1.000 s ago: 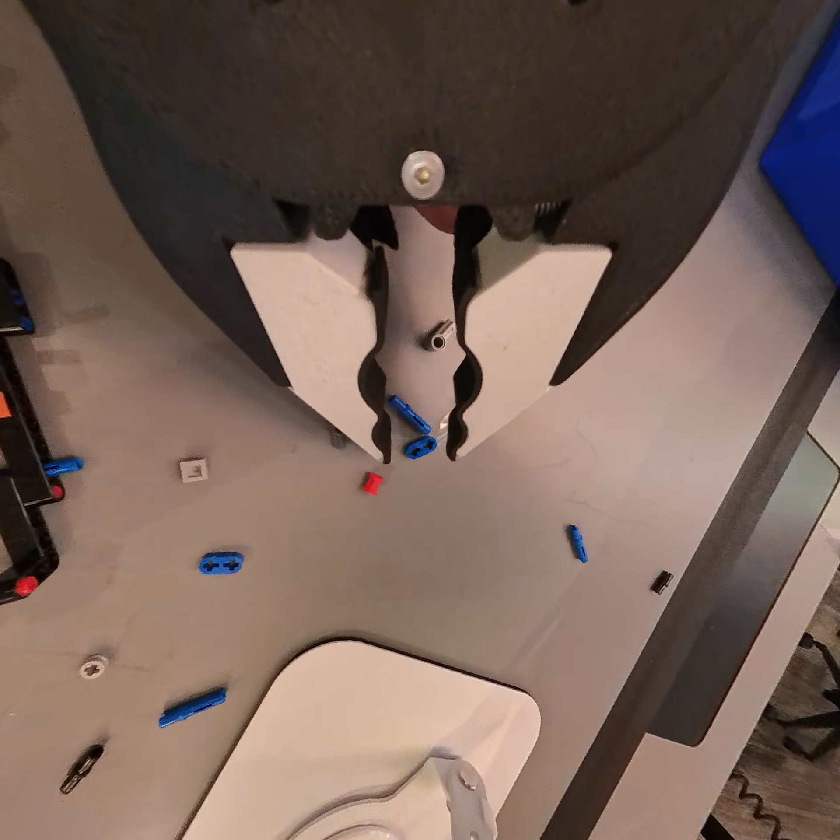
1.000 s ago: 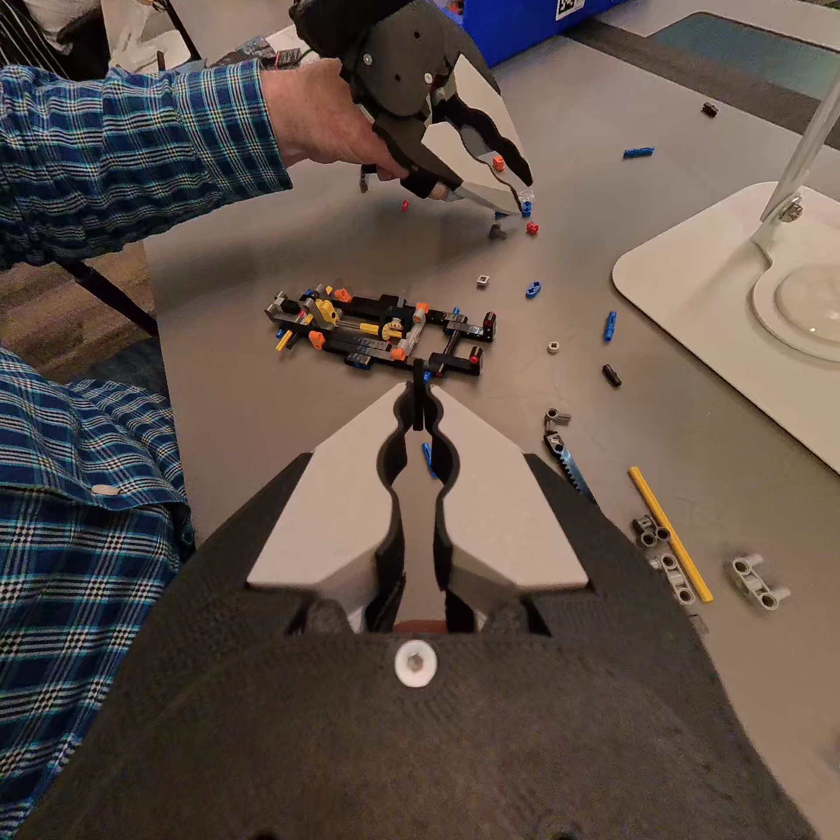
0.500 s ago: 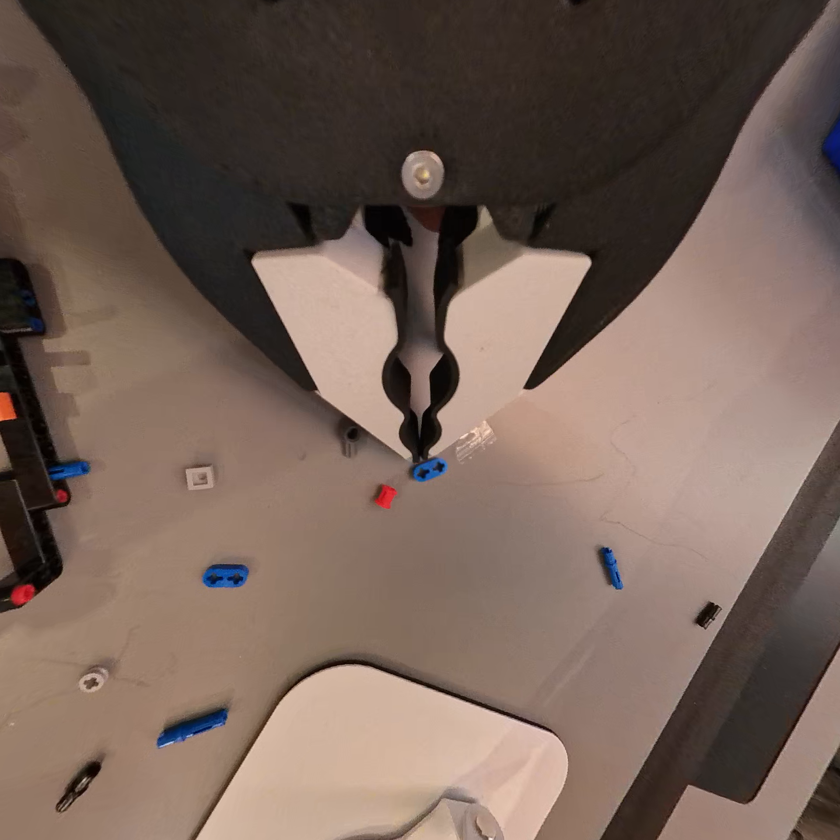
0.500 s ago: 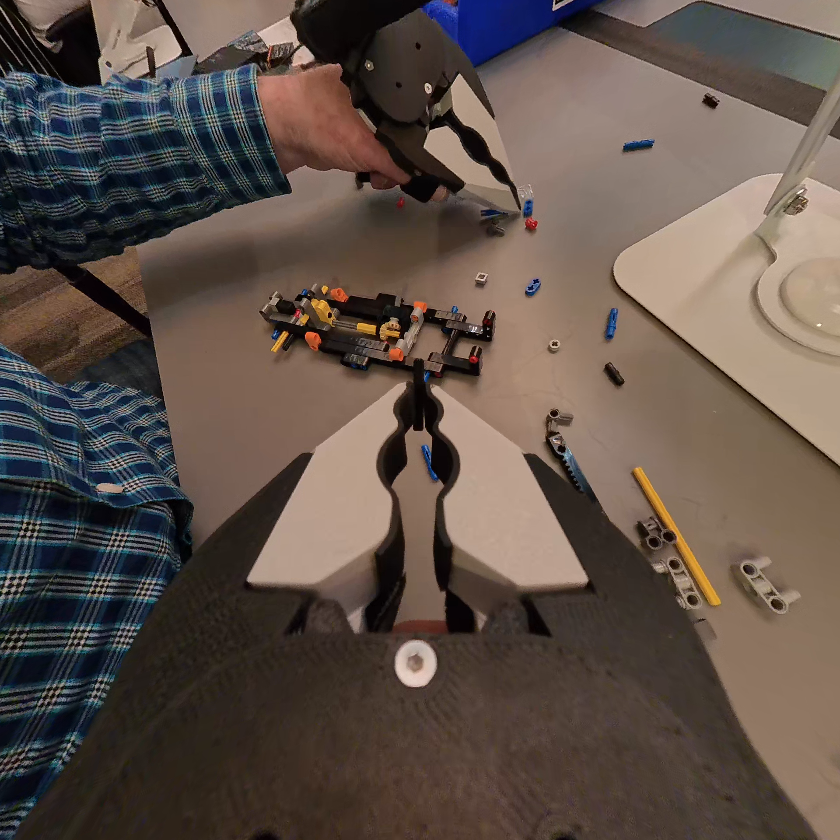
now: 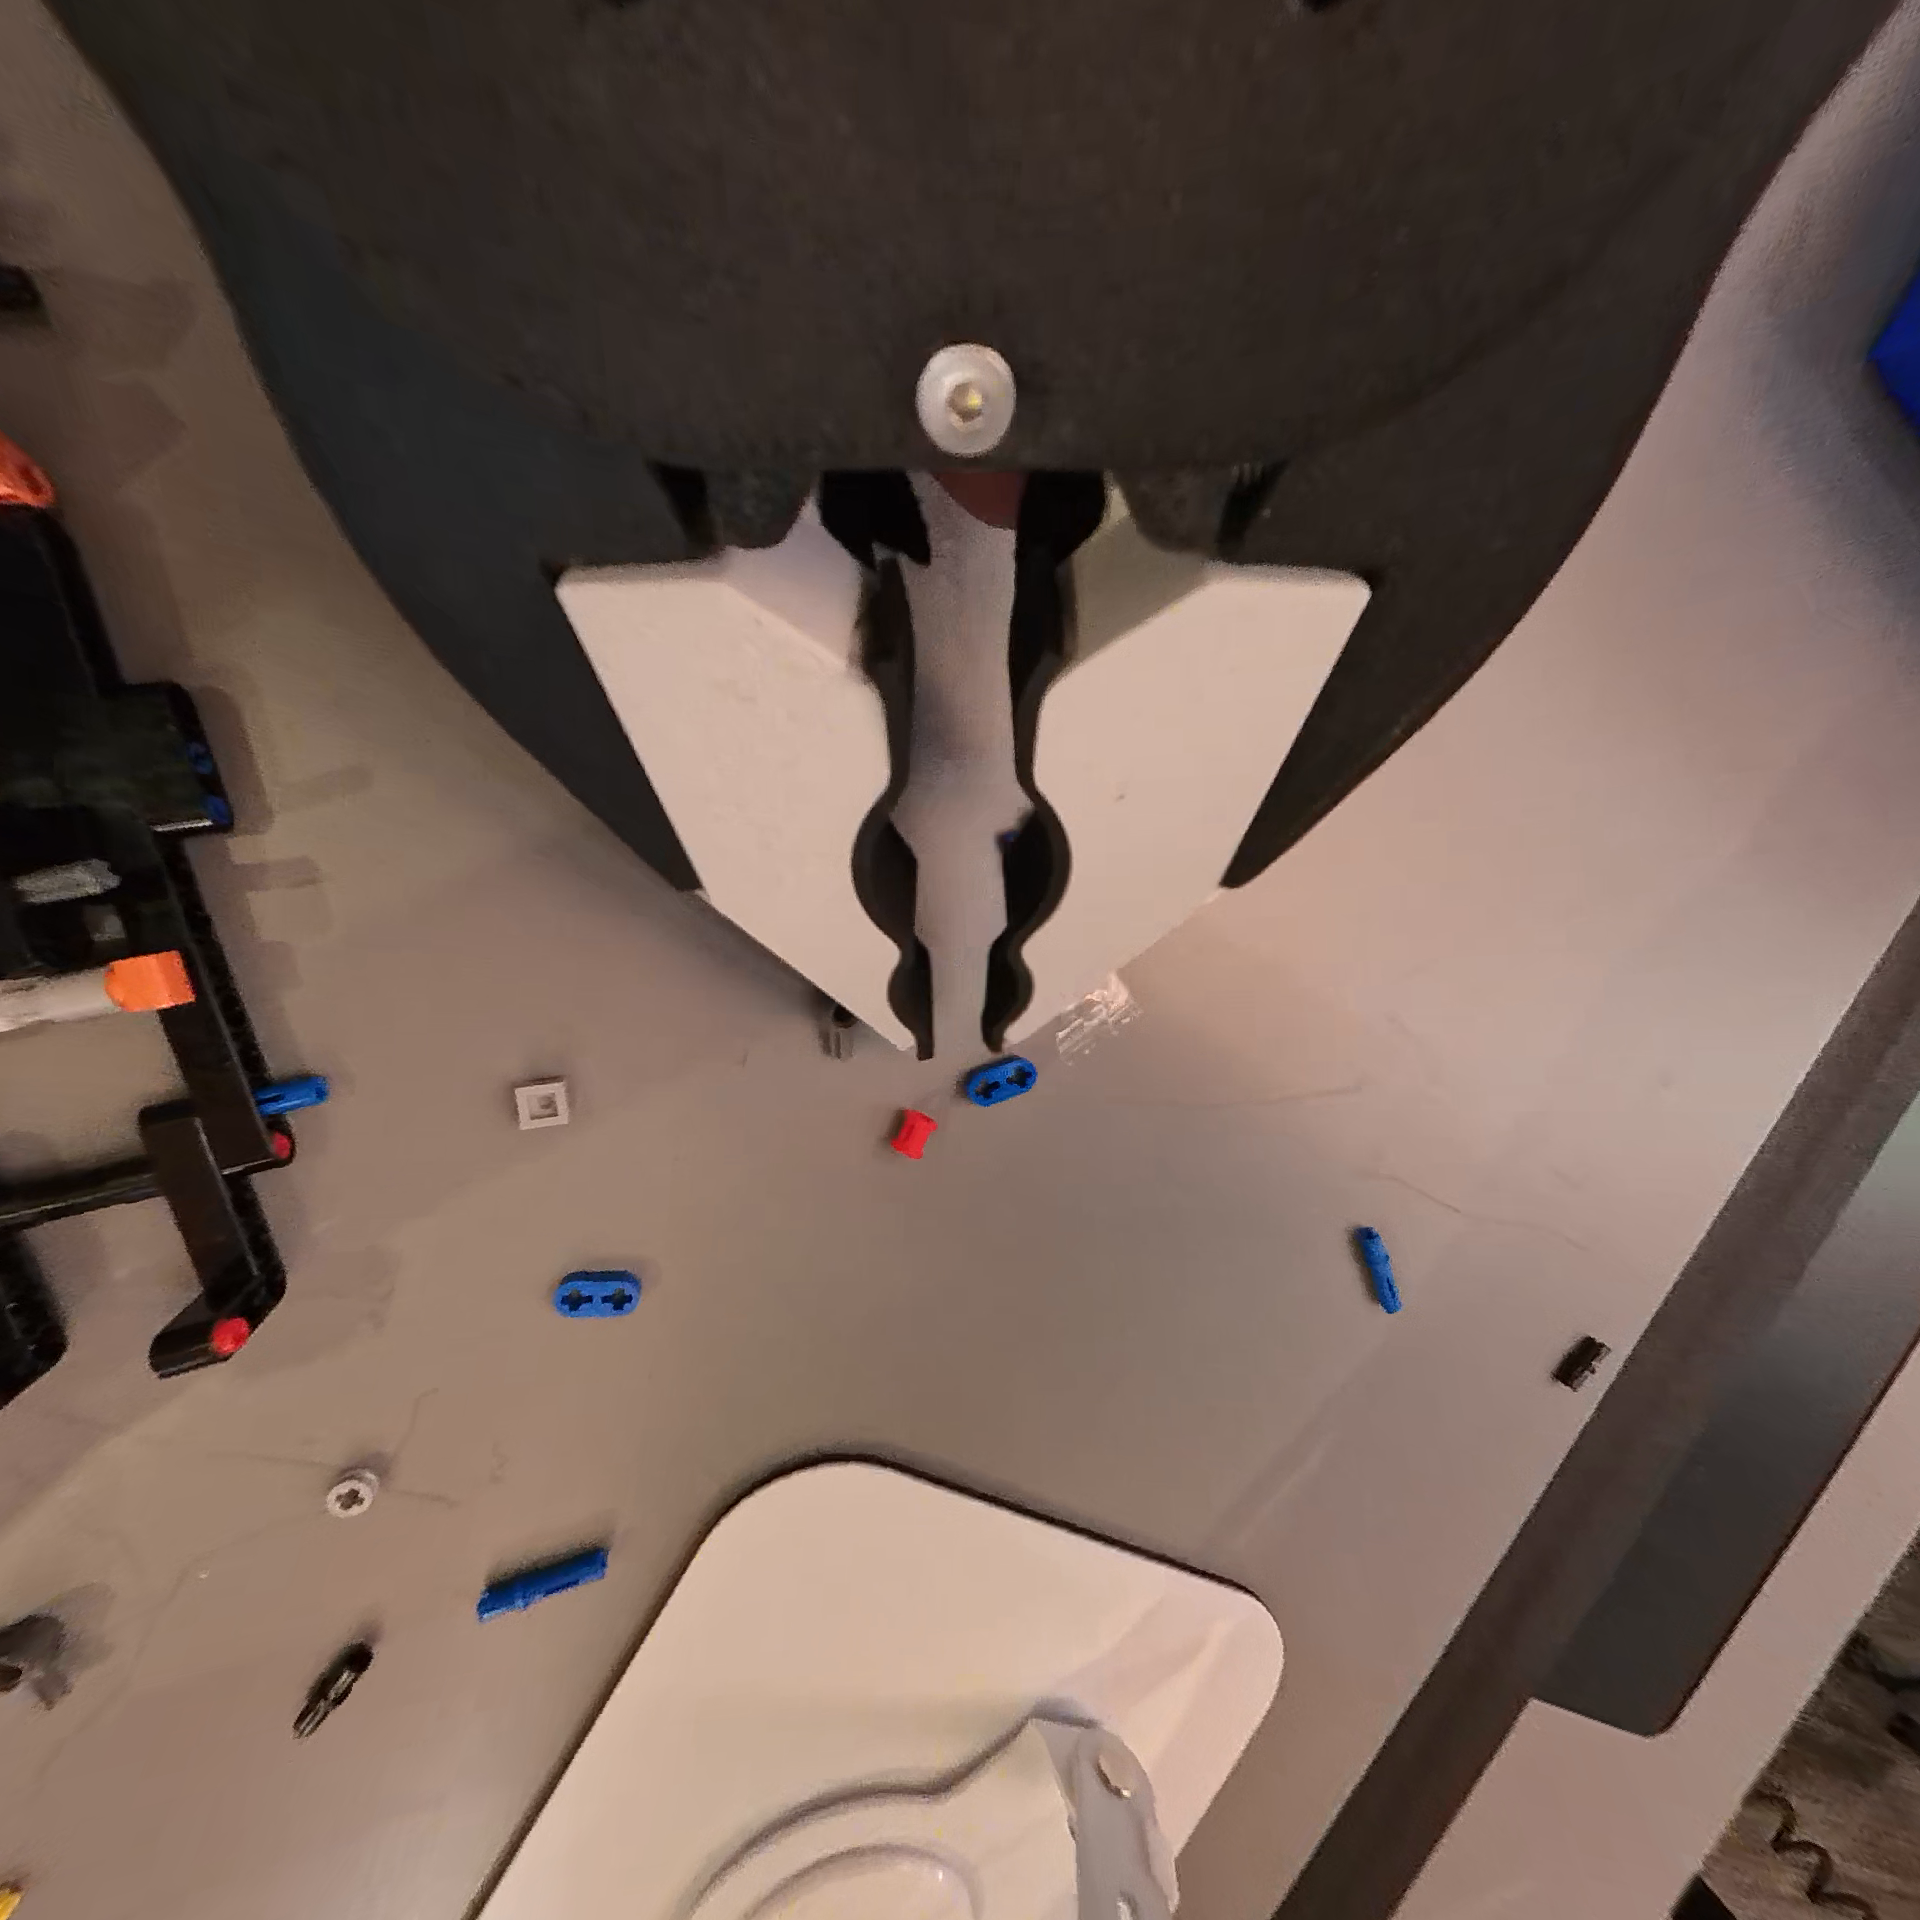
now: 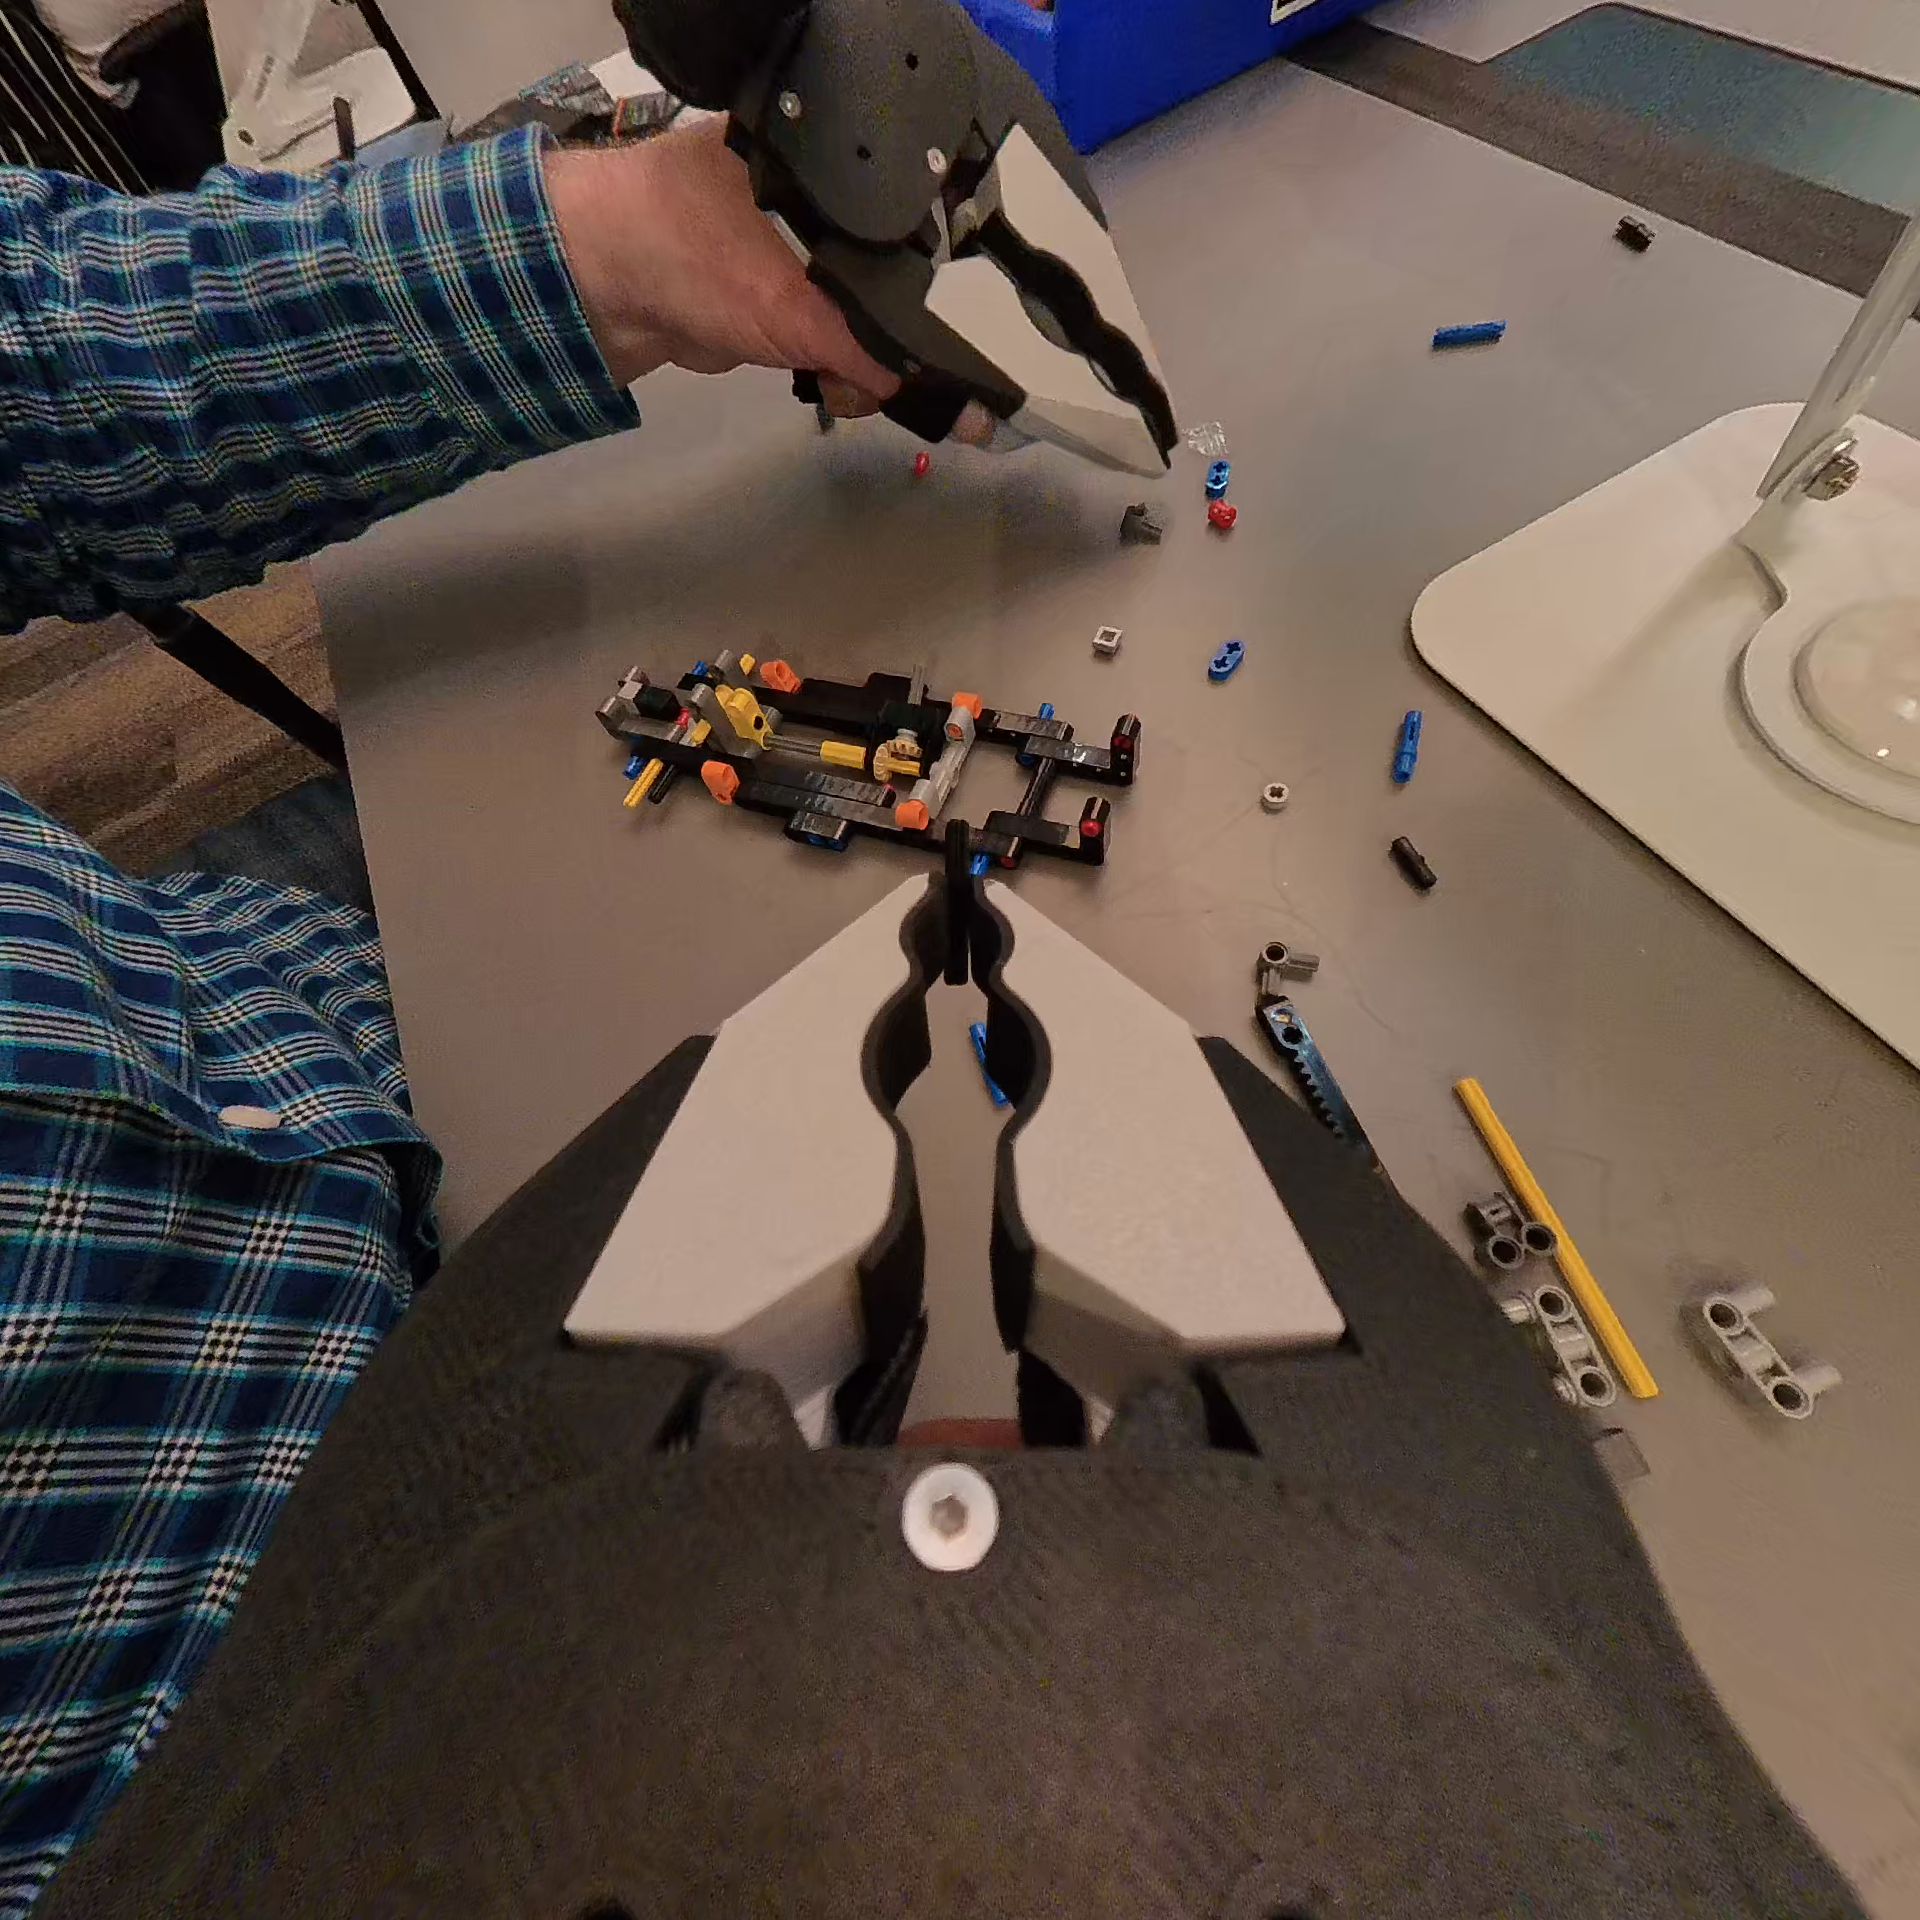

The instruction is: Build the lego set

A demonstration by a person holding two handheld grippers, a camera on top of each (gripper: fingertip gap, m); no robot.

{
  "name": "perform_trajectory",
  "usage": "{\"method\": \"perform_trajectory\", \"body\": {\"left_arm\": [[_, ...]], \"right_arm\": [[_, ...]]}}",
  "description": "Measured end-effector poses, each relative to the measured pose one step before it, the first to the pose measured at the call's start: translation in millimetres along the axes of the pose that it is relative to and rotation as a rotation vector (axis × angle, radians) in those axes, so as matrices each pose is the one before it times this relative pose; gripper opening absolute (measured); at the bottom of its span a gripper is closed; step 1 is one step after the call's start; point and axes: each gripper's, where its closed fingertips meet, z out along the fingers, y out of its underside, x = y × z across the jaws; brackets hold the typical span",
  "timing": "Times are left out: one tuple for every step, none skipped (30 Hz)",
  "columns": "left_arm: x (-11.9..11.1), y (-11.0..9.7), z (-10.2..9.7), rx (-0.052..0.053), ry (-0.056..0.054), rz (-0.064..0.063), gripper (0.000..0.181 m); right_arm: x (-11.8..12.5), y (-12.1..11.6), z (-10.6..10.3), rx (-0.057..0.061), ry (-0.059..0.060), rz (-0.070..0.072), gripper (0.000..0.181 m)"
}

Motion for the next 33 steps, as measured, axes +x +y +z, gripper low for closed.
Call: {"method": "perform_trajectory", "body": {"left_arm": [[-1.73,-0.96,-1.68,0.0042,-0.0045,-0.0005,0.010],[-1.54,-0.44,-1.37,0.0017,-0.0050,0.0044,0.012],[-1.26,-0.17,-0.91,0.0003,-0.0044,0.0050,0.014],[-0.05,0.08,-0.52,-0.0010,0.0015,0.0069,0.015],[0.48,0.60,-0.28,-0.0031,0.0046,0.0096,0.016],[-0.89,1.11,-0.16,-0.0068,-0.0029,0.0053,0.017],[-1.22,0.36,-0.33,-0.0022,-0.0046,0.0023,0.018],[-0.68,-0.31,-0.43,0.0023,-0.0006,-0.0015,0.019],[-0.57,-0.42,-0.34,0.0024,0.0014,-0.0043,0.020],[-0.65,-0.34,-0.18,0.0023,0.0011,-0.0019,0.020],[-0.57,0.04,-0.22,0.0004,0.0011,-0.0002,0.021],[-0.55,0.21,-0.25,-0.0007,0.0002,0.0010,0.023],[-0.86,0.27,-0.62,-0.0010,-0.0007,0.0001,0.025],[-0.77,-0.13,-0.95,0.0022,0.0002,-0.0020,0.025],[-0.31,-0.71,-1.14,0.0075,0.0025,-0.0051,0.026],[-0.28,-0.36,-1.09,0.0051,0.0039,-0.0069,0.027],[-0.58,0.28,-1.10,0.0018,0.0013,-0.0014,0.028],[-0.85,0.66,-1.16,0.0011,-0.0012,0.0040,0.028],[-0.53,0.87,-1.02,0.0003,0.0009,0.0034,0.028],[-0.21,0.81,-0.71,0.0007,0.0049,0.0019,0.028],[-0.31,1.23,-0.68,-0.0016,0.0061,0.0004,0.029],[-1.19,1.01,-0.97,0.0003,0.0020,0.0020,0.029],[-2.03,0.48,-1.07,0.0039,-0.0019,-0.0015,0.029],[-1.65,0.18,-1.09,0.0067,0.0023,-0.0057,0.029],[-0.75,0.04,-1.00,0.0064,0.0072,-0.0072,0.029],[-0.74,0.02,-1.00,0.0055,0.0050,-0.0042,0.029],[-0.77,0.54,-0.75,0.0023,0.0028,-0.0009,0.029],[-0.63,0.77,-0.60,0.0008,0.0013,0.0004,0.029],[-0.52,0.41,-0.60,0.0025,0.0000,0.0009,0.030],[-0.15,-0.03,-0.48,0.0043,0.0008,-0.0009,0.030],[0.67,-0.13,-0.19,0.0034,0.0050,-0.0031,0.030],[0.95,-0.01,-0.18,0.0017,0.0050,-0.0013,0.030],[0.52,-0.04,-0.11,0.0005,0.0018,0.0008,0.030]], "right_arm": [[0.08,0.07,0.06,0.0001,0.0001,-0.0005,0.000],[0.27,0.17,0.04,0.0003,0.0009,-0.0013,0.000],[0.31,0.06,0.08,0.0009,0.0004,-0.0001,0.000],[0.34,0.11,-0.01,0.0009,0.0006,0.0000,0.000],[0.30,0.15,-0.08,0.0010,0.0004,-0.0011,0.000],[0.43,0.04,-0.17,0.0023,-0.0002,-0.0010,0.000],[0.54,0.24,-0.22,0.0025,-0.0004,0.0005,0.000],[0.70,0.35,-0.13,0.0025,-0.0011,0.0015,0.000],[0.79,0.42,-0.22,0.0023,-0.0009,0.0008,0.000],[1.26,0.82,-0.05,0.0002,0.0007,0.0006,0.000],[1.33,0.82,0.02,0.0000,0.0017,-0.0001,0.000],[1.01,0.16,0.03,0.0035,-0.0001,-0.0010,0.000],[0.42,-0.62,0.14,0.0073,-0.0035,-0.0017,0.000],[0.43,-0.44,0.40,0.0060,-0.0034,-0.0001,0.000],[0.82,-0.06,0.94,0.0012,-0.0008,0.0018,0.000],[0.81,0.21,1.47,-0.0009,-0.0009,0.0003,0.000],[0.42,-0.42,1.79,0.0009,-0.0022,-0.0021,0.000],[-0.01,-1.71,2.13,0.0051,-0.0045,-0.0026,0.000],[-1.03,-3.10,2.62,0.0099,-0.0102,-0.0044,0.000],[-1.16,-3.81,3.16,0.0108,-0.0120,-0.0057,0.000],[-0.02,-3.20,4.07,0.0044,-0.0057,-0.0046,0.000],[0.81,-2.72,4.67,-0.0004,-0.0028,-0.0057,0.000],[0.64,-2.71,5.00,0.0004,-0.0037,-0.0073,0.000],[0.90,-2.70,5.05,0.0007,-0.0032,-0.0048,0.000],[0.77,-2.40,5.02,0.0009,-0.0048,-0.0022,0.000],[0.53,-2.13,4.64,0.0013,-0.0065,-0.0013,0.000],[0.54,-2.11,4.24,0.0033,-0.0058,-0.0008,0.000],[0.89,-1.89,3.93,0.0035,-0.0038,0.0017,0.000],[0.81,-1.88,3.59,0.0042,-0.0035,0.0020,0.000],[0.28,-1.74,2.94,0.0048,-0.0050,0.0006,0.000],[0.41,-1.36,2.52,0.0037,-0.0031,0.0000,0.000],[0.70,-0.82,2.05,0.0008,-0.0010,0.0002,0.000],[0.72,-0.56,1.53,0.0010,-0.0004,-0.0002,0.000]]}}
